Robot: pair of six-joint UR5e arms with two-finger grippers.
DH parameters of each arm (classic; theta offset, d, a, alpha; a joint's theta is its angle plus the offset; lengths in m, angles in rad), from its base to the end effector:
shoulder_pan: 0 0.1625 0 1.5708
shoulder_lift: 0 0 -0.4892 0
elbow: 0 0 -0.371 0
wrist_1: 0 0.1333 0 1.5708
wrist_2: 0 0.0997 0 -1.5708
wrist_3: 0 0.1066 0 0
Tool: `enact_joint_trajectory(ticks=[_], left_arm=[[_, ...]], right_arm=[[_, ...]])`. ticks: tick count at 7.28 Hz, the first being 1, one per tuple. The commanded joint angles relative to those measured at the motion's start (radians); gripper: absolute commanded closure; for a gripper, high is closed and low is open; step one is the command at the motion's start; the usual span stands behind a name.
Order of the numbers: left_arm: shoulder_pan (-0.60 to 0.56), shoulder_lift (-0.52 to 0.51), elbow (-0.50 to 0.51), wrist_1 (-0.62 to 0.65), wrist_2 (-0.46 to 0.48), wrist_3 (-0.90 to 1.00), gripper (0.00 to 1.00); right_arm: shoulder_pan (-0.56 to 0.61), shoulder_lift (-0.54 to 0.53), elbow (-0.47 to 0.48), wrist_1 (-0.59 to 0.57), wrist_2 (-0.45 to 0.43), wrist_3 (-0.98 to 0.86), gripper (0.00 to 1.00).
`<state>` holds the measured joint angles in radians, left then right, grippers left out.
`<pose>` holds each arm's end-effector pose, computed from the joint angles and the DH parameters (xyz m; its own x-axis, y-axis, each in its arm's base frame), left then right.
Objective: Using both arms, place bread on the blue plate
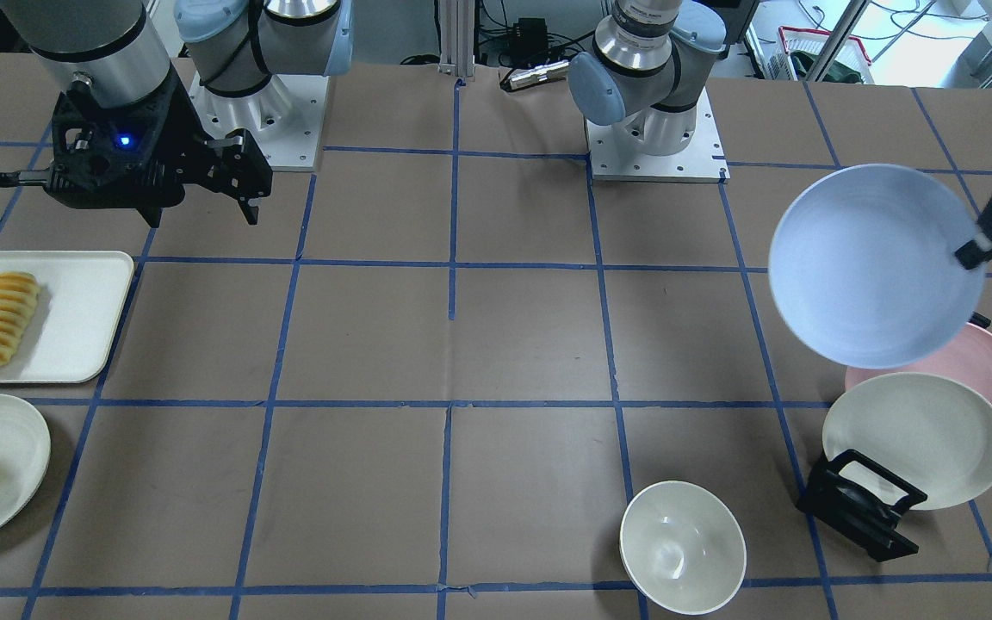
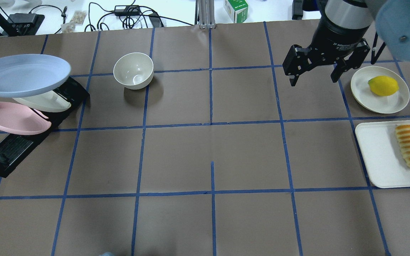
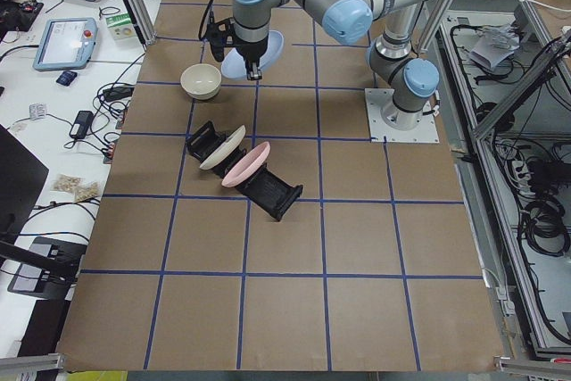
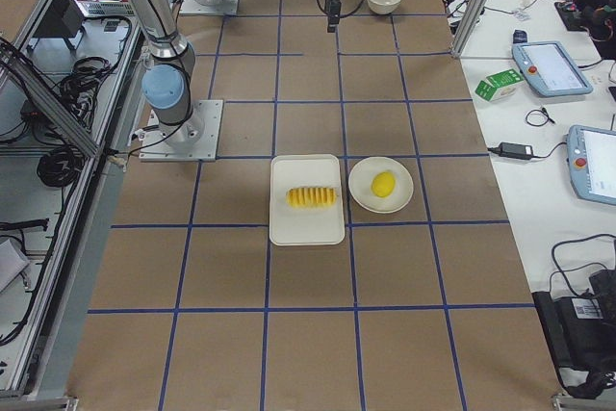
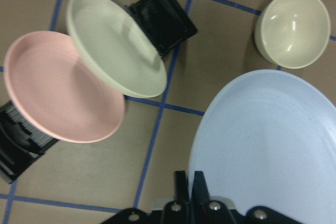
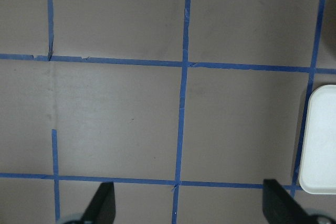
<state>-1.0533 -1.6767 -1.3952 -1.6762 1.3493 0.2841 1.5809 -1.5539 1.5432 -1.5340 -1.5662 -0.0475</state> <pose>0.1199 -0.5275 0.5673 -0.9487 -0.2264 0.2208 -0.2380 0.9709 -0.0273 0.1386 -0.4748 0.5464 -0.9983 -0.0574 -0.0058 -0.0576 0.9980 0.0258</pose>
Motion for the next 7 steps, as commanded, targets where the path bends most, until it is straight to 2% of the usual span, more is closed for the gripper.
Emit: enact_joint_trajectory(ticks=[1,2,3,5,6,7], left_arm=[[-0.225,-0.024,-0.072,0.165,-0.093,-0.211,1.0],[-0.322,-0.035,-0.156,0.329,-0.102,-0.3,1.0],[-0.402,-0.047,-0.26,0.515,-0.155,-0.359,1.0],[-0.494,-0.092,-0.474,0.892,-0.211,-0.439,1.0],[-0.52,-0.118,-0.535,0.986,-0.222,-0.439,1.0],[-0.536,-0.155,-0.547,1.013,-0.222,-0.439,1.0]], right_arm=[[-0.001,0.0,0.0,0.0,0.0,0.0,0.0],[-0.001,0.0,0.0,0.0,0.0,0.0,0.0],[-0.001,0.0,0.002,0.0,0.0,0.0,0.0],[-0.008,0.001,0.002,0.009,0.0,-0.011,0.0],[-0.036,0.003,0.002,0.0,-0.006,-0.088,0.0],[-0.115,0.002,0.017,0.0,-0.005,-0.201,0.0]])
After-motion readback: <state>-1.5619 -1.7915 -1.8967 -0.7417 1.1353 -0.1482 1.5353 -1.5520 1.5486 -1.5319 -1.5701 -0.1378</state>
